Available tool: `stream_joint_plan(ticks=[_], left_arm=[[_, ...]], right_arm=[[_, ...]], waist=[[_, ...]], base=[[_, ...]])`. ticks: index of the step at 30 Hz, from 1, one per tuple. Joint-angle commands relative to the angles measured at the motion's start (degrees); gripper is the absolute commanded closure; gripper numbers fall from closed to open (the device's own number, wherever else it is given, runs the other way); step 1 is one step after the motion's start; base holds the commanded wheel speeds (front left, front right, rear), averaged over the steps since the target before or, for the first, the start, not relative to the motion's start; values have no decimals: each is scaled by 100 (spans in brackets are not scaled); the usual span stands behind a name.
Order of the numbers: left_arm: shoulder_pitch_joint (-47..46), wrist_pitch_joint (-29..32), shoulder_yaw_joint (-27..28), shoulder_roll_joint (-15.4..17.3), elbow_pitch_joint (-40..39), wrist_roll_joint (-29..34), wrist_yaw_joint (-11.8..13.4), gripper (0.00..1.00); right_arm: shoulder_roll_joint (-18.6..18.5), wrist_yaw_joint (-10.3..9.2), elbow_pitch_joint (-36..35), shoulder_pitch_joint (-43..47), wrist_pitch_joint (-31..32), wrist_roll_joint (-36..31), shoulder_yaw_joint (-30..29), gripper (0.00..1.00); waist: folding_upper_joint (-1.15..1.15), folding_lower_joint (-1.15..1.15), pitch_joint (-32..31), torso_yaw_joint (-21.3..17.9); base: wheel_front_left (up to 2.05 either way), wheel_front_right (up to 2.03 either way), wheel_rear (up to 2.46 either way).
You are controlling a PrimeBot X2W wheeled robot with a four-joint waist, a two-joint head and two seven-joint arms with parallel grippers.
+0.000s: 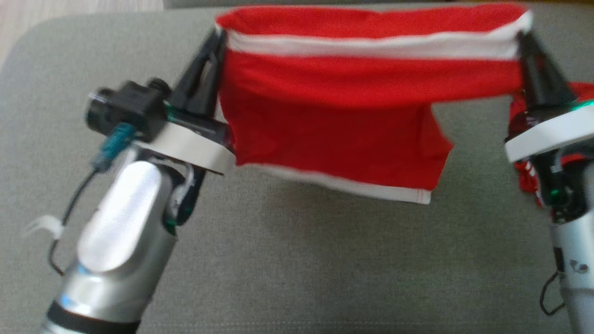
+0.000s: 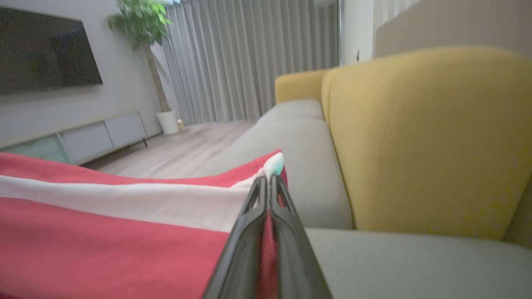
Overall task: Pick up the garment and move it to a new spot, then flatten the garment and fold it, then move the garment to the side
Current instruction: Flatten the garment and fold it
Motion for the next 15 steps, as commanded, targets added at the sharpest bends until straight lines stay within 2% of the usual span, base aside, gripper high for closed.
stream_joint_plan(ticks=[1, 8, 15], left_arm=[[-219, 25, 321, 234, -410, -44, 61, 100], [-479, 422, 615, 532, -1713, -50, 263, 100], [-545, 760, 683, 585, -2465, -119, 385, 100]], right_arm=[[10, -5, -562, -17, 3, -54, -59, 100], [246, -5, -2593, -74, 380, -318, -624, 100], [484, -5, -3362, -100, 919, -457, -878, 100]], waist=[[0, 0, -193, -57], [0, 0, -590, -87], [0, 0, -802, -86]], base=[[0, 0, 0], [0, 0, 0], [0, 0, 0]])
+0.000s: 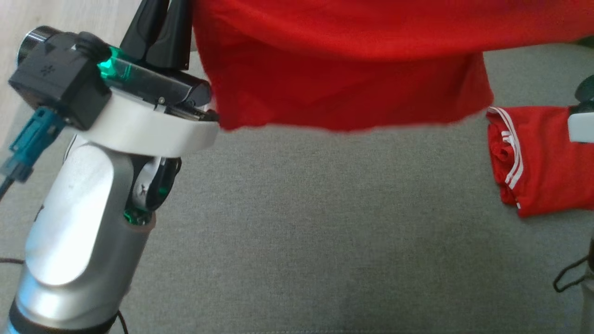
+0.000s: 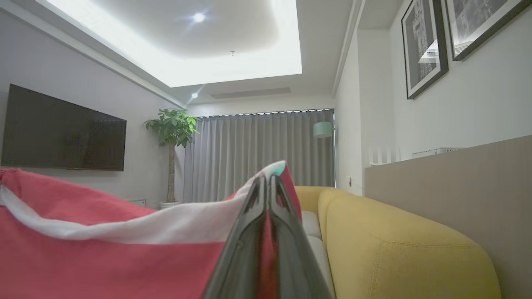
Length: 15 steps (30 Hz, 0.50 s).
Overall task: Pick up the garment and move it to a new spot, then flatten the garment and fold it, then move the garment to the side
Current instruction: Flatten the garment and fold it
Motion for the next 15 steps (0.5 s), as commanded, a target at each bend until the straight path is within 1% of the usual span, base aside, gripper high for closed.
stream_joint_plan(ticks=[1, 9, 12, 15], left_arm=[[-249, 67, 261, 191, -237, -59, 40, 100], [-61, 165, 234, 207, -492, -51, 177, 100], [-98, 208, 229, 214, -425, -49, 195, 100], [-284, 186, 237, 158, -211, -100, 161, 100]], right_arm=[[51, -5, -228, -132, 102, -17, 67, 100], [234, -5, -288, -26, 320, 9, 0, 100], [289, -5, -117, -110, 380, 54, 43, 100], [317, -5, 227, -367, 393, 132, 151, 100]], waist=[[0, 0, -35, 7], [0, 0, -10, 28], [0, 0, 92, 10], [0, 0, 268, -13]], base=[[0, 0, 0], [0, 0, 0], [0, 0, 0], [0, 0, 0]])
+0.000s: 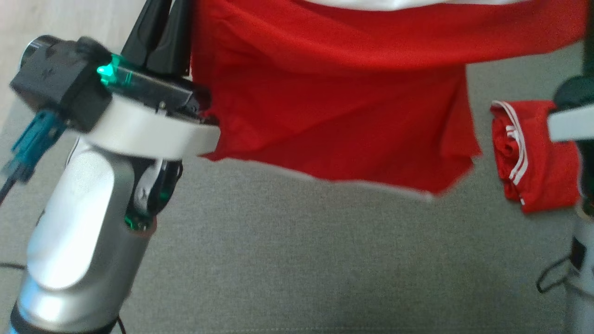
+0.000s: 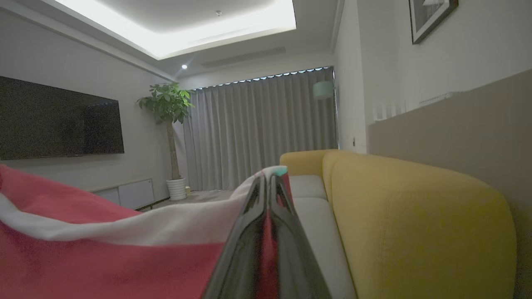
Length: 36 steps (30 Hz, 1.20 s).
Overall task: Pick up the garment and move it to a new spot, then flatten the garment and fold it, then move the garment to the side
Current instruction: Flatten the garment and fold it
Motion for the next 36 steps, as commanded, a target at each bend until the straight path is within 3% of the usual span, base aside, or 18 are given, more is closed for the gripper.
stream_joint_plan(ticks=[1, 6, 14, 22, 28, 36], left_arm=[[-512, -1, 258, 124, 75, -45, -15, 100], [-1187, -154, 310, -33, 1033, -166, -188, 100], [-2992, -822, 436, -550, 3939, -317, -588, 100], [-3327, -1036, 570, -964, 6311, -535, -933, 100], [-2888, -1040, 794, -1080, 6785, -649, -1112, 100], [-1673, -1041, 1010, -1126, 6199, -588, -1291, 100]], right_arm=[[59, -5, 64, -524, 10, 93, 215, 100], [109, -5, 1091, -1420, -205, 217, 402, 100], [348, -5, 4172, -3455, -1340, 116, 845, 100], [550, -5, 6782, -4113, -2187, 79, 1553, 100], [575, -5, 7642, -3874, -2413, 597, 2184, 100], [570, -5, 7598, -2650, -2888, 1353, 2706, 100]], waist=[[0, 0, 174, -36], [0, 0, 507, -93], [0, 0, 932, -153], [0, 0, 1190, -199], [0, 0, 1457, -164], [0, 0, 1400, -96]], base=[[0, 0, 0], [0, 0, 0], [0, 0, 0], [0, 0, 0], [0, 0, 0], [0, 0, 0]])
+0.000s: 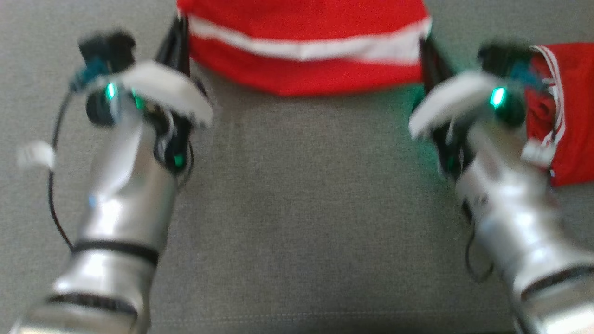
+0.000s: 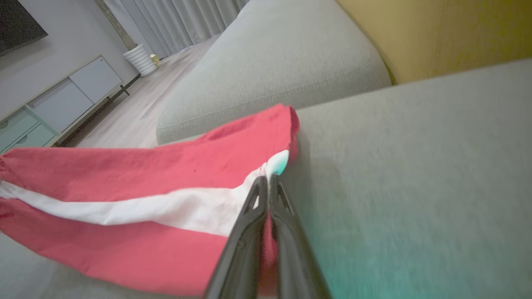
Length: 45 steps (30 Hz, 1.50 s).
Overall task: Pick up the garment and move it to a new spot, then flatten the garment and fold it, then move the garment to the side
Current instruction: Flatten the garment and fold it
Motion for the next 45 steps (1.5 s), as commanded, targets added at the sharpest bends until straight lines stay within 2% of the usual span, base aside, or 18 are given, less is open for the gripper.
stream_joint_plan(ticks=[1, 5, 10, 11, 17, 23, 31, 33, 37, 40, 45], left_arm=[[338, -69, 152, 152, -421, 66, -32, 100], [1285, -69, 216, 147, -1159, 174, -71, 100], [2562, -69, 328, 146, -2258, 377, -91, 100], [2562, -69, 328, 146, -2258, 377, -91, 100], [3885, -70, 398, 166, -3343, 536, 18, 100], [4844, 10, 465, 269, -4212, 520, 235, 100], [5718, 365, 338, 282, -5144, 499, 482, 100], [5803, 470, 286, 278, -5339, 472, 510, 100], [5670, 556, 233, 291, -5409, 442, 464, 100], [5426, 679, 241, 296, -5322, 392, 455, 100], [4835, 813, 201, 282, -5126, 299, 385, 100]], right_arm=[[89, -5, -311, 412, -134, 167, 168, 100], [-130, -5, -851, 1291, -254, 401, 346, 100], [-477, -5, -1861, 2351, -323, 502, 323, 100], [-477, -5, -1861, 2351, -323, 502, 323, 100], [-732, -5, -2952, 3697, -277, 314, -189, 100], [-628, -5, -4208, 4948, 259, -199, -897, 100], [-114, -5, -6024, 6313, 1265, -913, -1773, 100], [-1, -5, -6506, 6529, 1507, -1055, -1925, 100], [59, -5, -6838, 6490, 1667, -1181, -2057, 100], [53, -5, -6893, 6230, 1727, -1296, -2099, 100], [-211, -5, -6661, 5437, 1725, -1321, -2022, 100]], waist=[[0, 0, -108, 23], [0, 0, -305, -3], [0, 0, -576, -35], [0, 0, -576, -35], [0, 0, -869, 10], [0, 0, -1087, 34], [0, 0, -1226, 92], [0, 0, -1221, 105], [0, 0, -1184, 124], [0, 0, -1109, 140], [0, 0, -892, 220]], base=[[0, 0, 0], [0, 0, 0], [0, 0, 0], [0, 0, 0], [0, 0, 0], [0, 0, 0], [0, 0, 0], [0, 0, 0], [0, 0, 0], [0, 0, 0], [0, 0, 0]])
